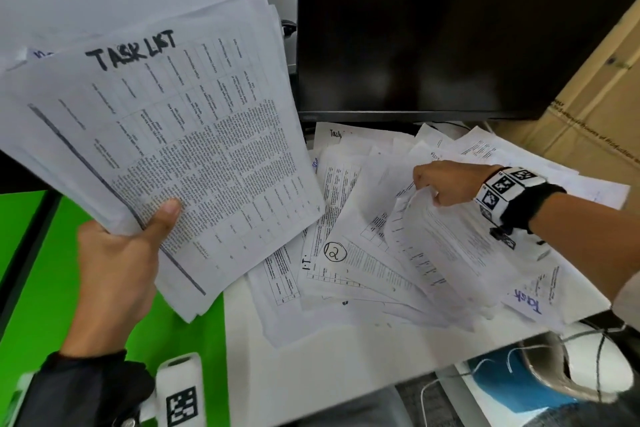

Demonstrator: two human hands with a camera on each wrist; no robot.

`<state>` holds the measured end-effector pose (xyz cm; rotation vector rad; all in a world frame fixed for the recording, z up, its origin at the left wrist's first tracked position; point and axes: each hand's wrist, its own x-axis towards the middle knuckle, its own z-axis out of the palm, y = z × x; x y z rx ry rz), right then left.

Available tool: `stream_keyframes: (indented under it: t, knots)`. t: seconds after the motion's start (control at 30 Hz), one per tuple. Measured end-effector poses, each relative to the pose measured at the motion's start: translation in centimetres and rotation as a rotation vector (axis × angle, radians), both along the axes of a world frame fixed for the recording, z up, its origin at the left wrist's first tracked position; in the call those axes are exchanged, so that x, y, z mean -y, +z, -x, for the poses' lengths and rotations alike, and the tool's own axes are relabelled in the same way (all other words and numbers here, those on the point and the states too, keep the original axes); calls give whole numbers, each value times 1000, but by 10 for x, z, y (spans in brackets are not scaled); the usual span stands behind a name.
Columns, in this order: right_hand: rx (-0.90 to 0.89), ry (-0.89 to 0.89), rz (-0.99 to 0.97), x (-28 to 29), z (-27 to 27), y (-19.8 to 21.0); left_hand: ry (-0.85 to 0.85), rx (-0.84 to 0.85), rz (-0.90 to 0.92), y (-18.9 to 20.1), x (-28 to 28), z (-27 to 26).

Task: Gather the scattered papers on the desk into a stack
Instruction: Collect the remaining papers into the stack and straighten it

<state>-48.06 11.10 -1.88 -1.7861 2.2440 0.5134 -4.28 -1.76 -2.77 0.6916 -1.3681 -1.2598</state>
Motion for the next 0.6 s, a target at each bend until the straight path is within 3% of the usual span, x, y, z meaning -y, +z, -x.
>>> stream_keyframes:
  t: [0.33,0.6]
  knots:
    - [20,51,118,2,-16,21,37,-11,-14,4,-4,0]
    - [-74,276,58,32,-37,4,50,1,-21,6,-8,0]
